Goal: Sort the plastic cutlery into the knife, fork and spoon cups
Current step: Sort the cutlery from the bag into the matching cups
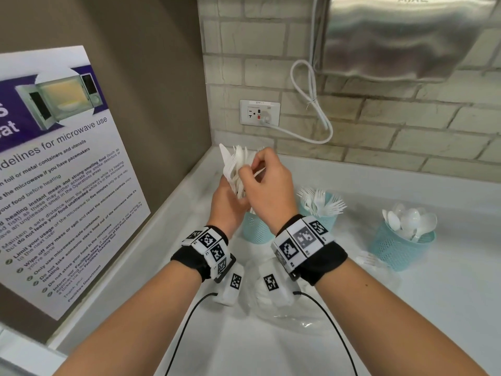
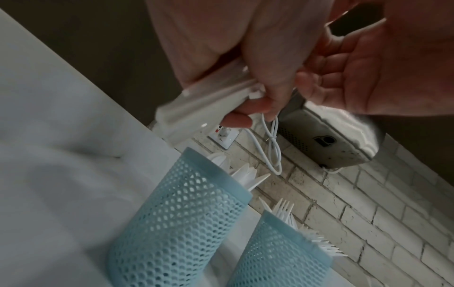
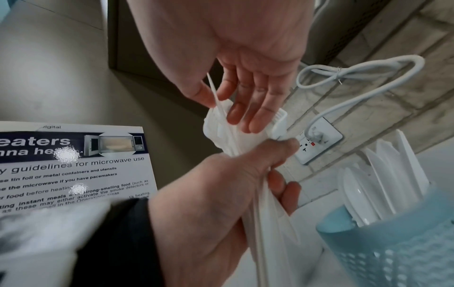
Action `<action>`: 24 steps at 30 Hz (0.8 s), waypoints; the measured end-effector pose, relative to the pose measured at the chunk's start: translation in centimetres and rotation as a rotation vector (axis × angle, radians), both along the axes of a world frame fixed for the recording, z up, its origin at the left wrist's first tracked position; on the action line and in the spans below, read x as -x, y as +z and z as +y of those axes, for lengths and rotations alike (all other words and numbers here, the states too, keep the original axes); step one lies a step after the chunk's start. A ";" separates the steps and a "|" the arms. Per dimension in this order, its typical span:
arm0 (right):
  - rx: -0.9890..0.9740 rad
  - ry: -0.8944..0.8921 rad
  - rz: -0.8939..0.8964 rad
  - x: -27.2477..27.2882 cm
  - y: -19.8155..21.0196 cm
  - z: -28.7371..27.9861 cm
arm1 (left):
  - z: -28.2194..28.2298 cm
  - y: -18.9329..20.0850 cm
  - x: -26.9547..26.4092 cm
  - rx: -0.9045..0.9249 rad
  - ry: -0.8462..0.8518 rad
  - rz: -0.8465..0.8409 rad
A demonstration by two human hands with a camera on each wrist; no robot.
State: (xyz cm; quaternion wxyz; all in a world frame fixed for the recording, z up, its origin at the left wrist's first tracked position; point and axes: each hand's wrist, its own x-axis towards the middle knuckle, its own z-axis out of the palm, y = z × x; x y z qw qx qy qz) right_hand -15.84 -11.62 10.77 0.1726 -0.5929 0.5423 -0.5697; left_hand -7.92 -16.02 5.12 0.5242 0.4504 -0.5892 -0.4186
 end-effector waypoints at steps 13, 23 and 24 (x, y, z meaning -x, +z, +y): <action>0.004 -0.127 -0.039 4.5 0.1 -2.4 | -1.4 -1.3 -2.0 0.011 0.031 0.109; 0.070 -0.075 0.197 3.6 1.1 -2.4 | -1.3 -1.8 -1.8 0.056 -0.029 -0.017; 0.066 -0.022 0.255 3.2 1.7 -2.1 | -1.1 -1.8 -1.7 0.058 -0.041 -0.033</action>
